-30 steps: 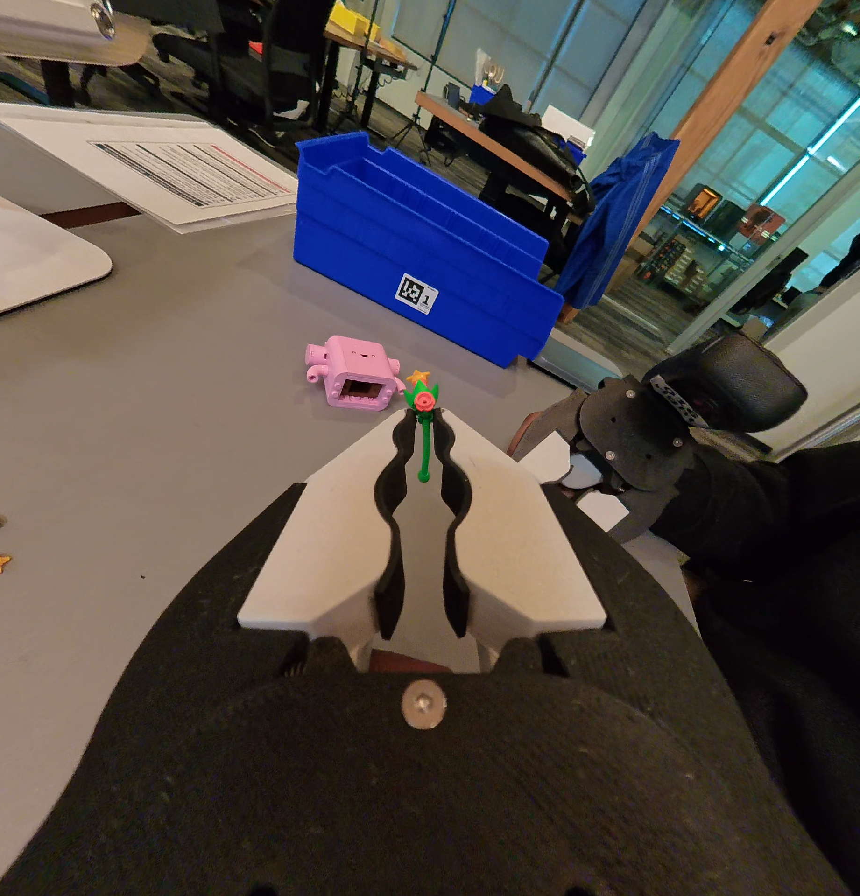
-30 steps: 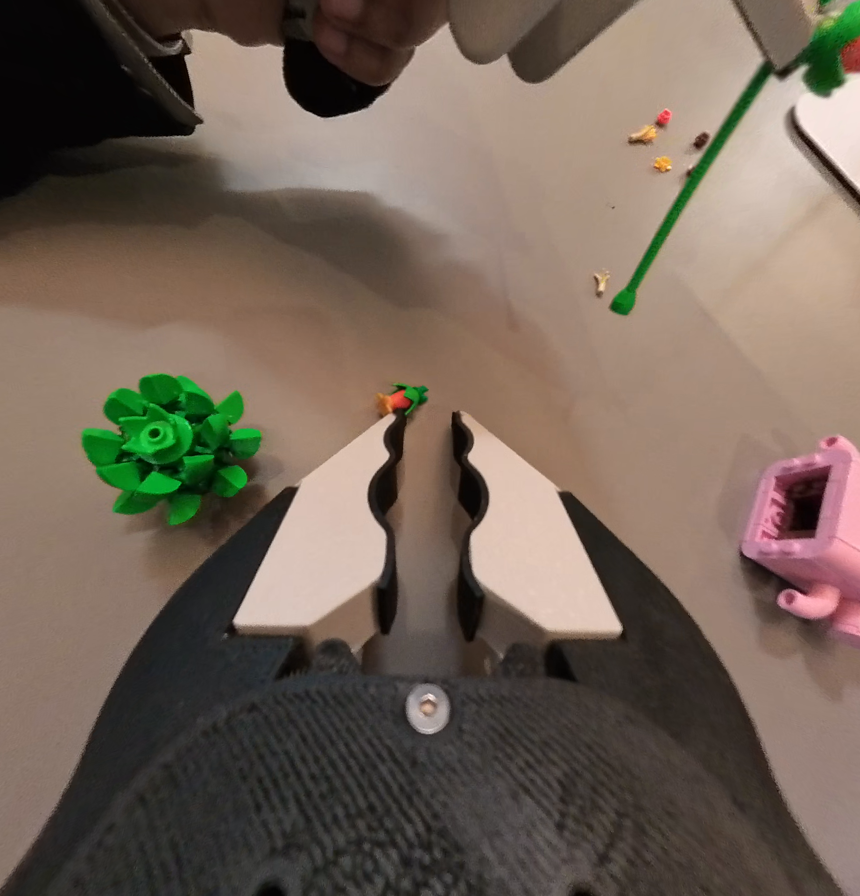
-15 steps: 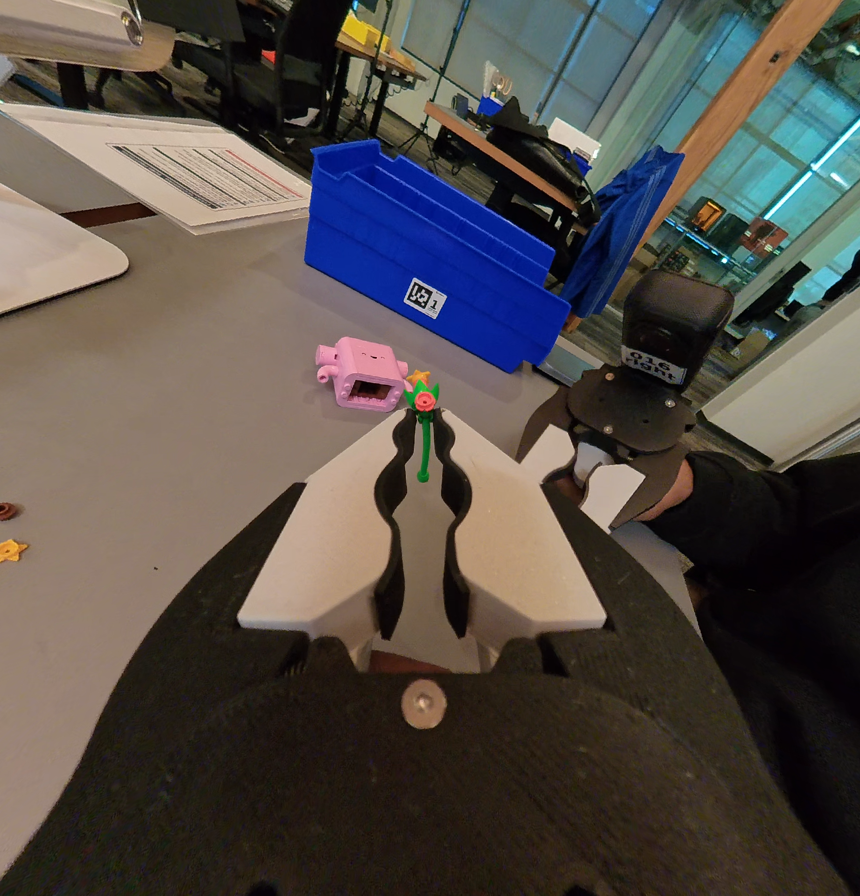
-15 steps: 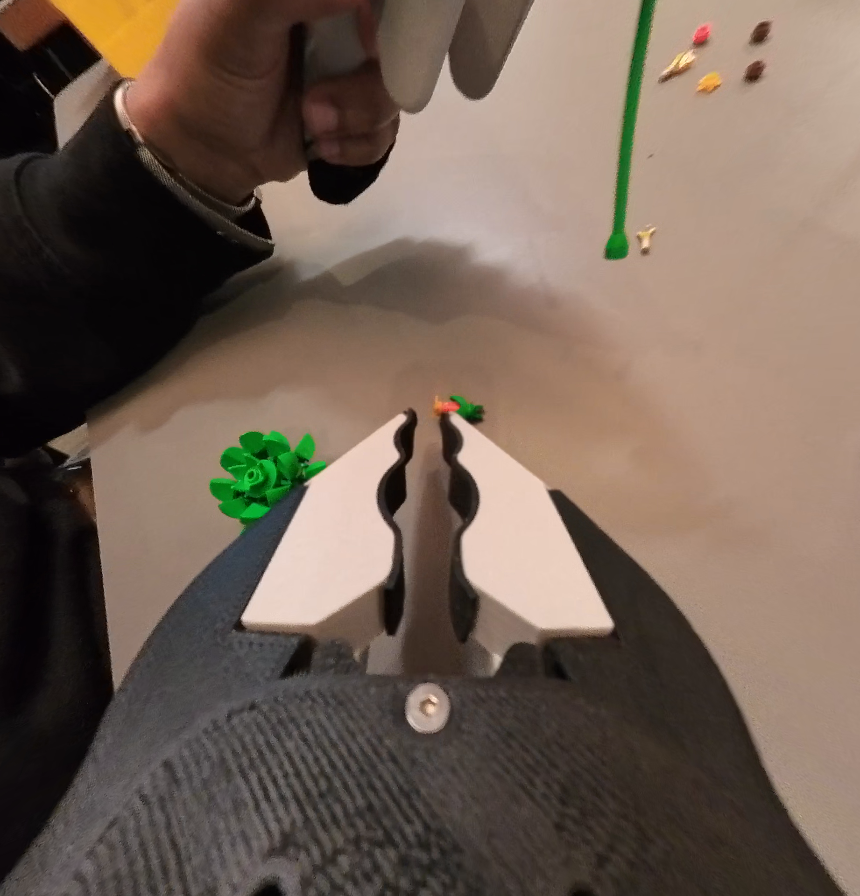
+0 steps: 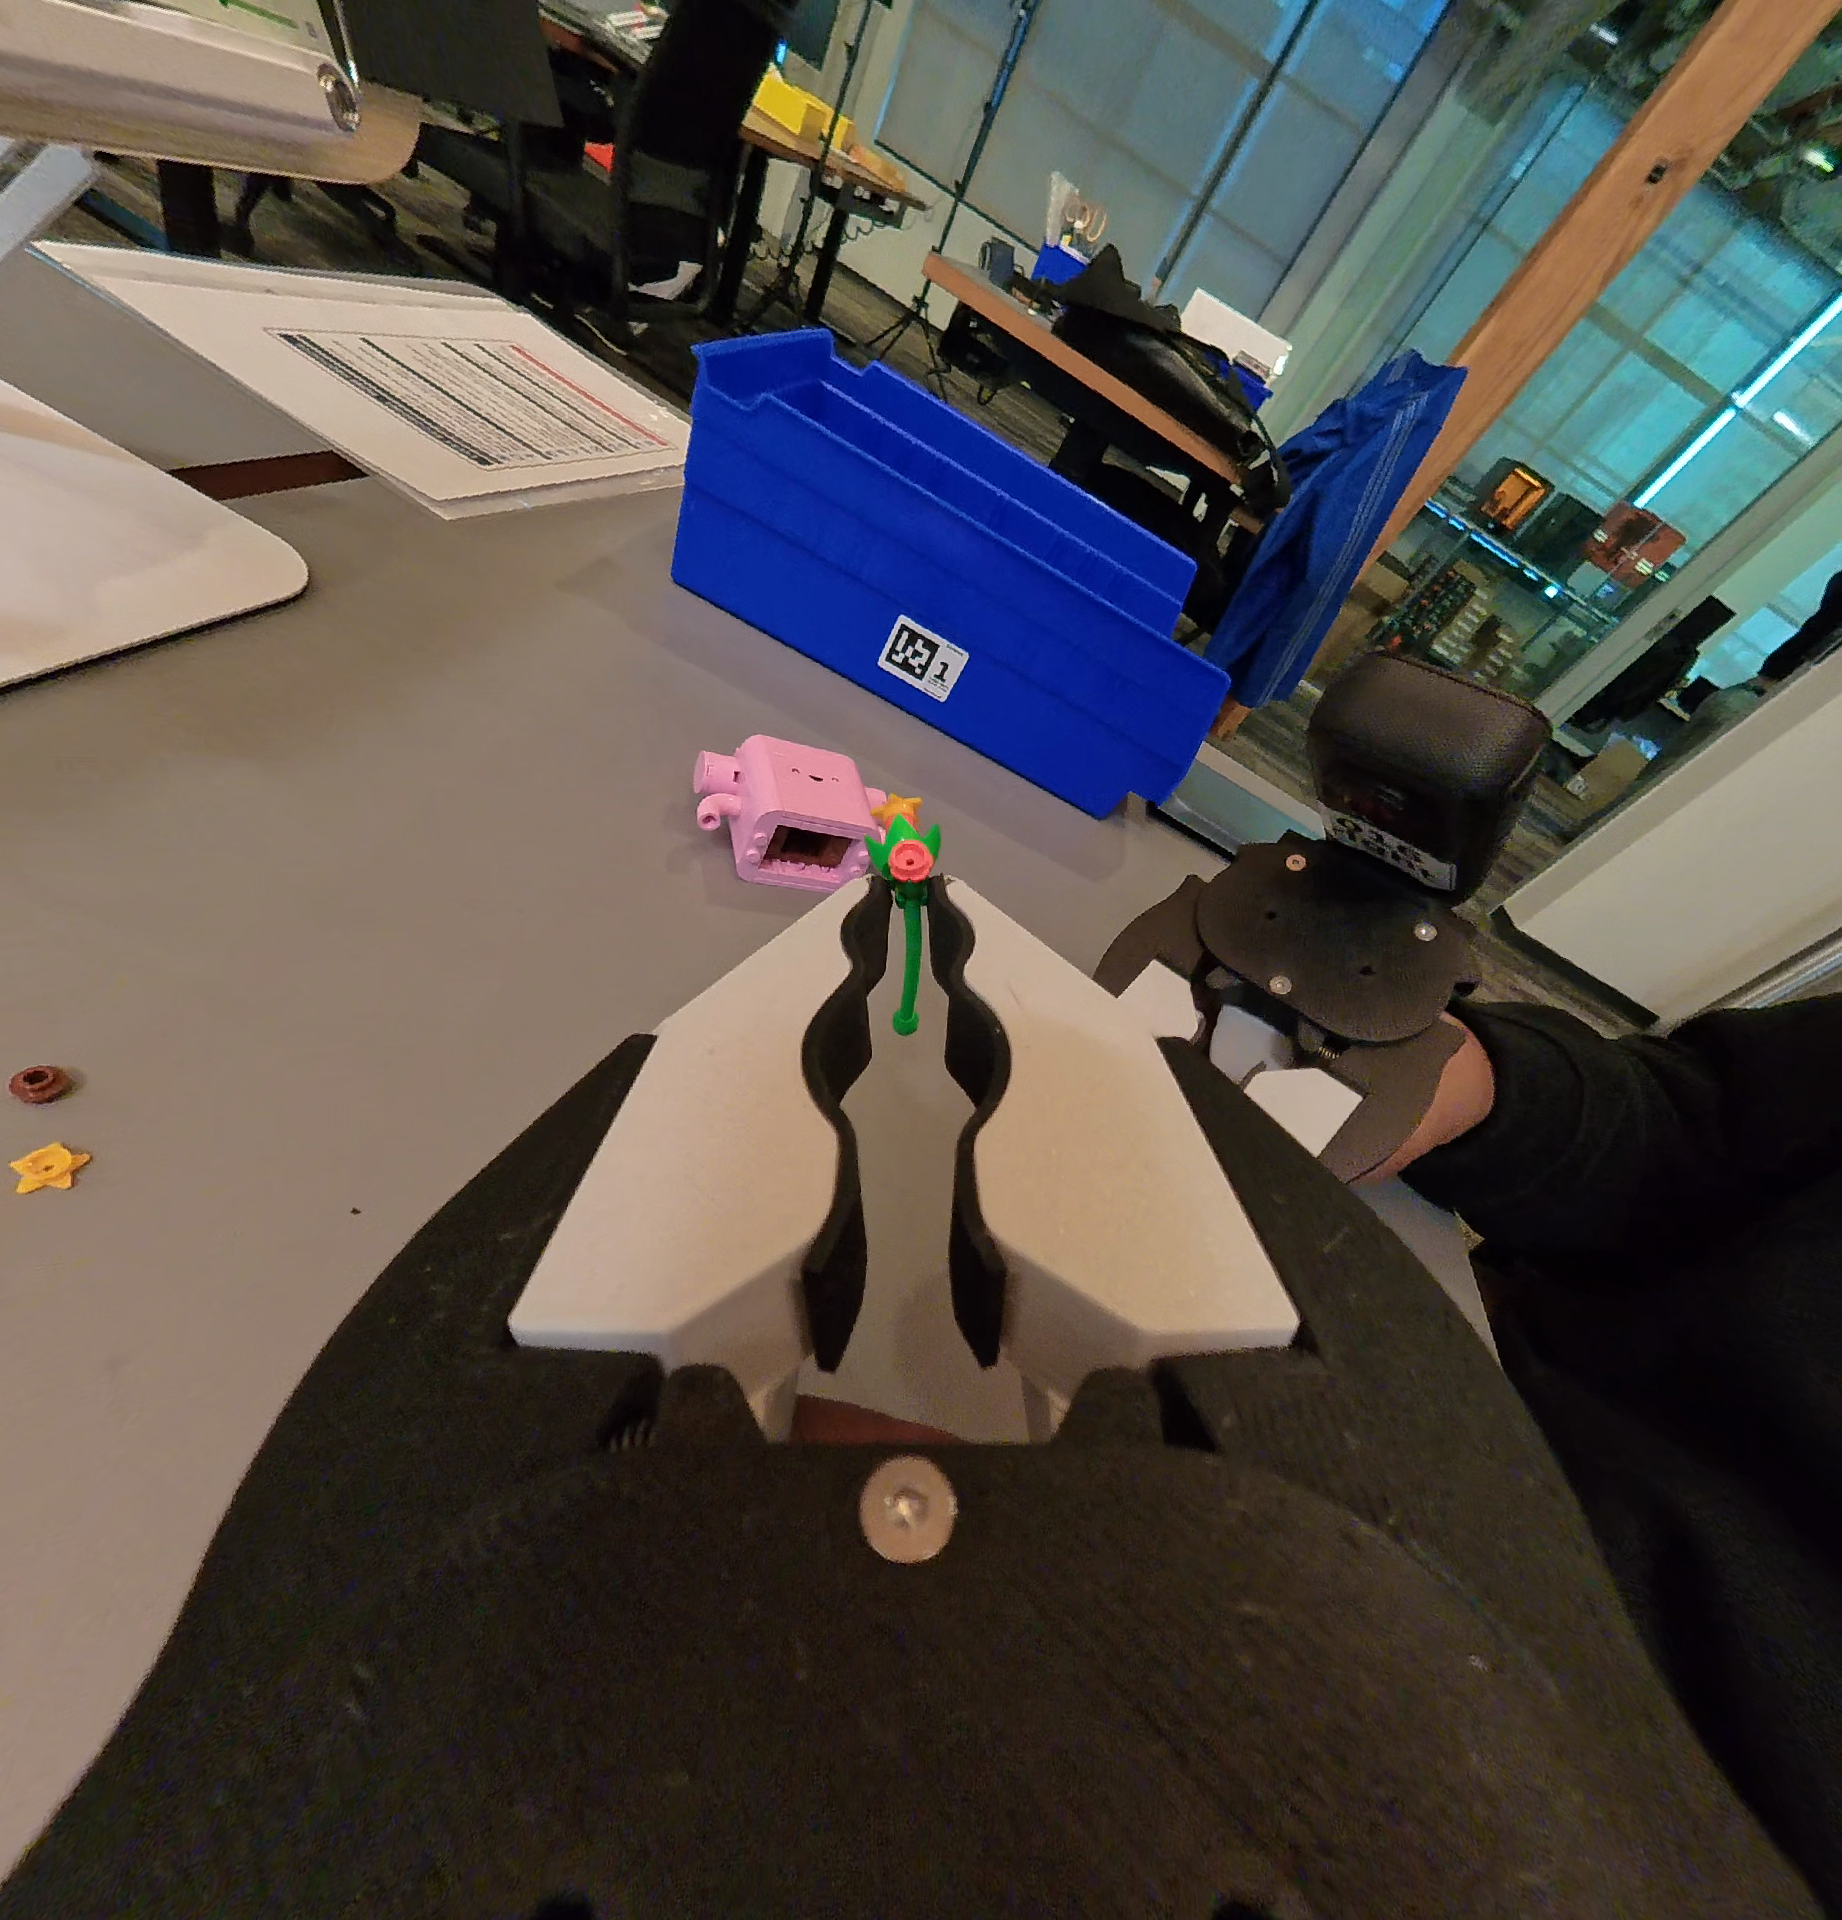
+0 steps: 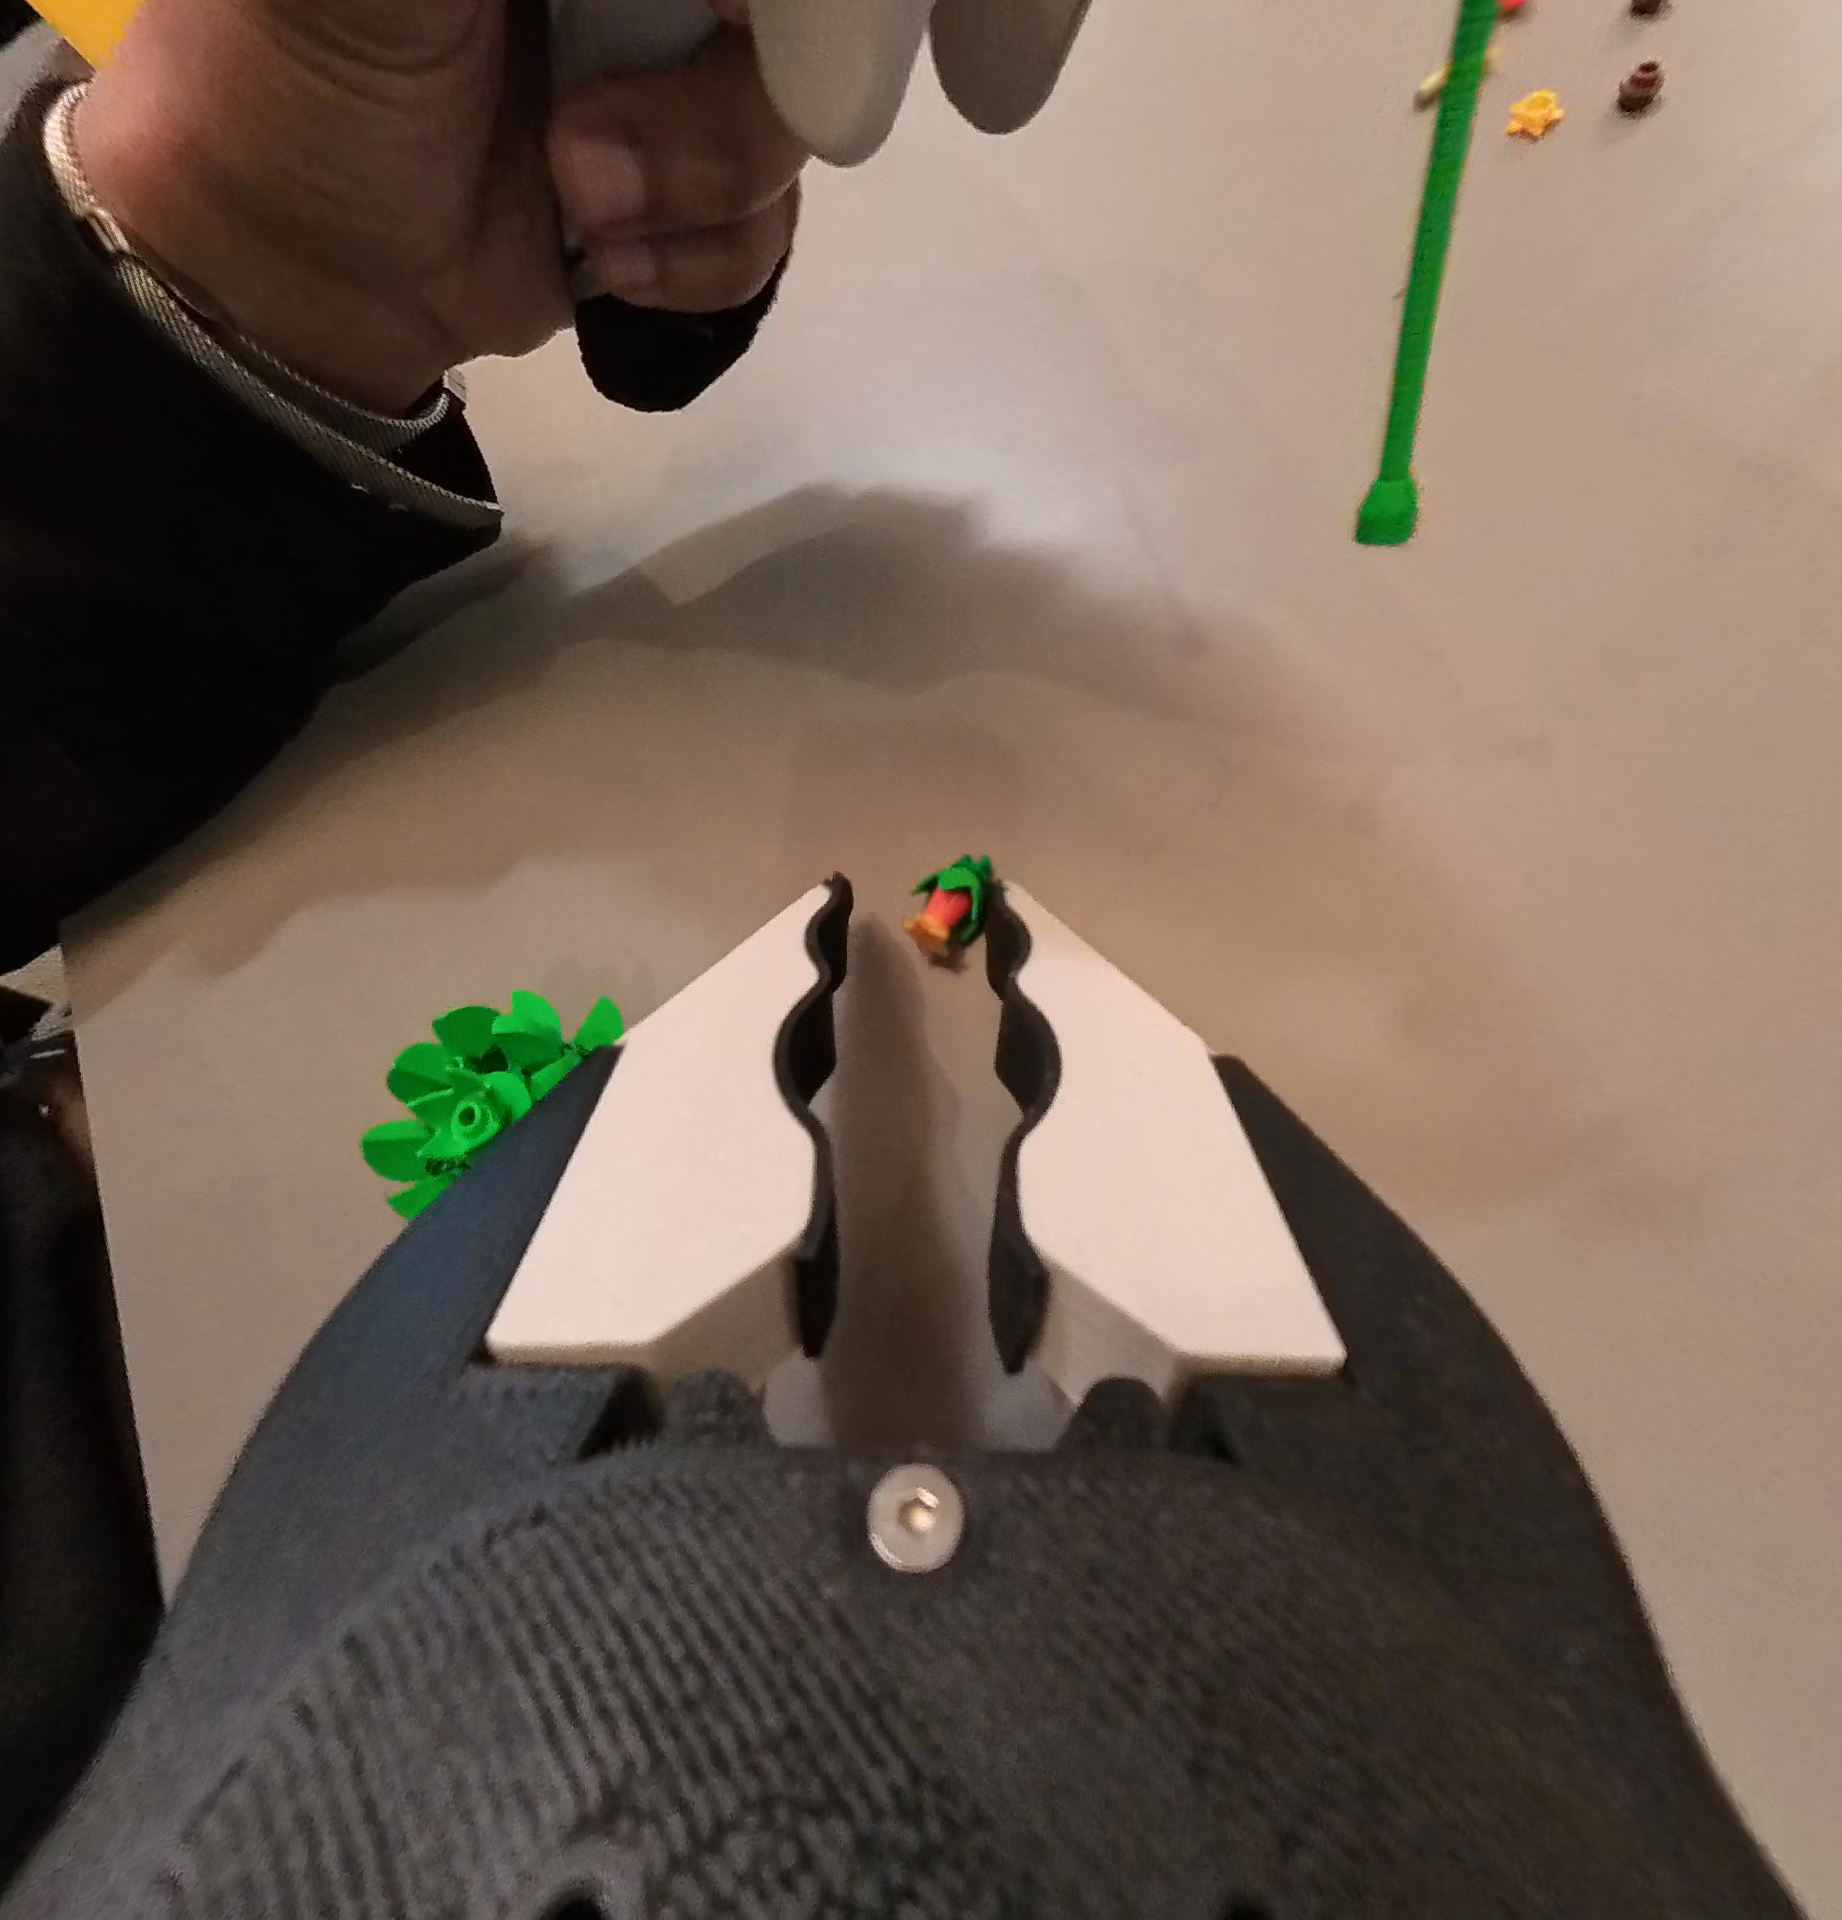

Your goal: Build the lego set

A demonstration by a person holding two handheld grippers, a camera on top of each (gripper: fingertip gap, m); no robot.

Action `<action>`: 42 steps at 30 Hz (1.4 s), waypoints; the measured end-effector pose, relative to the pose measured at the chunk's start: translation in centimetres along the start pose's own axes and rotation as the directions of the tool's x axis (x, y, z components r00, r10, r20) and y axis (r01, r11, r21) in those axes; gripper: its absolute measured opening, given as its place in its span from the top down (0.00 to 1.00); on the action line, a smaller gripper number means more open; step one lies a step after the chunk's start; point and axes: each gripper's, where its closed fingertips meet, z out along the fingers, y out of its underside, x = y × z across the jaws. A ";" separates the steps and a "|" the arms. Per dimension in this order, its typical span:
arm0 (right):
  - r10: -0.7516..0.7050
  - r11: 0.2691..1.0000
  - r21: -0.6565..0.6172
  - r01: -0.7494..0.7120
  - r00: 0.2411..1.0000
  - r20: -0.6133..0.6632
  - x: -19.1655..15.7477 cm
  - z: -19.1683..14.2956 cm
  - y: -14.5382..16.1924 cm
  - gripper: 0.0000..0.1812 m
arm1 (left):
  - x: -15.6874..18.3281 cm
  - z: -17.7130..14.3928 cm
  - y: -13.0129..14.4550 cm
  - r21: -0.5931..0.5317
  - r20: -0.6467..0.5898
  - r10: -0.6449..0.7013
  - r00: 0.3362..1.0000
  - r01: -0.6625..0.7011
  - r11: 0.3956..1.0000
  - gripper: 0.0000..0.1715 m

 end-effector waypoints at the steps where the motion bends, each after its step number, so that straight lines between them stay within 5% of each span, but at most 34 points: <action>1: -0.011 1.000 -0.003 0.011 1.000 -0.002 0.0 0.1 -0.1 0.87 | 0.0 0.0 0.0 0.001 0.001 0.000 1.000 0.000 1.000 0.98; 13: -0.253 0.968 -0.038 0.250 0.958 -0.138 0.7 0.1 0.1 0.86 | 0.0 -0.3 -0.3 0.015 0.001 0.001 1.000 -0.001 1.000 0.98; 31: -0.238 0.971 -0.030 0.236 0.962 -0.136 0.6 0.1 0.1 0.93 | -0.1 -0.2 -0.2 0.013 0.004 0.000 1.000 0.000 1.000 0.98; 38: -0.051 0.965 0.249 0.079 0.992 -0.115 1.6 -2.7 -3.4 0.93 | 0.0 0.2 -0.1 0.017 -0.010 -0.008 1.000 0.008 1.000 0.97; 42: 0.172 0.855 0.492 -0.165 0.985 0.031 3.5 -6.0 -5.6 0.93 | 0.8 0.8 -0.3 0.048 -0.061 -0.030 0.998 0.033 0.998 0.98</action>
